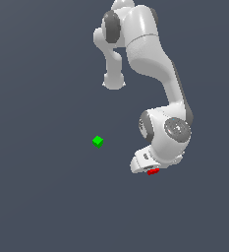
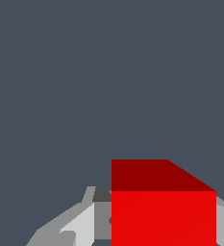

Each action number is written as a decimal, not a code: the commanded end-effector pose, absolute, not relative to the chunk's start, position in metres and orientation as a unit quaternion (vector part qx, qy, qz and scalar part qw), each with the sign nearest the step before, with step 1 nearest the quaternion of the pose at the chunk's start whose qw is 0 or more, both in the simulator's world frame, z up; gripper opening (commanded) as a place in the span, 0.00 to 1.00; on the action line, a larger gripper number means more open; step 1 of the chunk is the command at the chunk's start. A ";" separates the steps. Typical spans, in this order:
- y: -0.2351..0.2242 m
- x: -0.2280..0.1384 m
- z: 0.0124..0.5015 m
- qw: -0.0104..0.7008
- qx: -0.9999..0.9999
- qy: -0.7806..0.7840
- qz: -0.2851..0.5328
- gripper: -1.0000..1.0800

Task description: Stack the red cube on top of the green cube.

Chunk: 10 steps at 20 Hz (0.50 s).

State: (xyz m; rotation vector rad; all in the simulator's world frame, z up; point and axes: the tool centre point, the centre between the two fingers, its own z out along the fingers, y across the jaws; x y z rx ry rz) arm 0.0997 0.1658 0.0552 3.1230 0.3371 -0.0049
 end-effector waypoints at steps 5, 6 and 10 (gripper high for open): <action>0.166 0.100 0.102 0.000 0.994 0.107 0.000 0.00; 0.166 0.100 0.106 0.000 0.994 0.107 0.000 0.00; 0.166 0.100 0.118 0.000 0.994 0.107 0.000 0.00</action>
